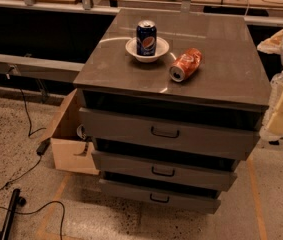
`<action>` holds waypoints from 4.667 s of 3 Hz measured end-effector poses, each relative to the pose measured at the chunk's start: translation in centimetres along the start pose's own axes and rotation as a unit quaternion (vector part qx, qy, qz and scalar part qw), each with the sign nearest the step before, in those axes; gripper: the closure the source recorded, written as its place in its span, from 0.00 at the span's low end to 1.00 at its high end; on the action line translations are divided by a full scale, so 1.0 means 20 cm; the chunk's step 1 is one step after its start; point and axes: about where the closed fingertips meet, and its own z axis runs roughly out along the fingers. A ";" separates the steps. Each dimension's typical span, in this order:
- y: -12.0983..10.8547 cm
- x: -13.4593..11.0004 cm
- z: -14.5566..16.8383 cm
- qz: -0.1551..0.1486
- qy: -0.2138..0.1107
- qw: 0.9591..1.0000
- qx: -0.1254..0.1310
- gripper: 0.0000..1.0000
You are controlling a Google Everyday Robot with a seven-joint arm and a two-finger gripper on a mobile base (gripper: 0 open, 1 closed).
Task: Open middle drawer
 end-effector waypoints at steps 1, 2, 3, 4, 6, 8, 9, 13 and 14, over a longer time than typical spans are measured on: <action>0.06 0.09 0.06 0.016 -0.028 0.999 0.005 0.00; 0.18 0.26 0.24 0.053 -0.047 0.997 0.007 0.00; 0.35 0.40 0.59 0.073 -0.042 0.996 -0.007 0.00; 0.35 0.40 0.57 0.071 -0.041 0.997 -0.009 0.00; 0.48 0.47 0.75 0.079 -0.030 0.996 -0.016 0.00; 0.78 0.66 1.29 0.106 -0.034 0.992 -0.051 0.00; 0.78 0.66 1.29 0.106 -0.034 0.992 -0.051 0.00; 0.64 0.33 2.00 0.047 -0.192 0.980 -0.005 0.00; 0.64 0.33 2.00 0.047 -0.192 0.980 -0.005 0.00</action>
Offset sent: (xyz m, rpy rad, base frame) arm -0.0486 -0.0548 -0.1370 0.1887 -0.0042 -0.1609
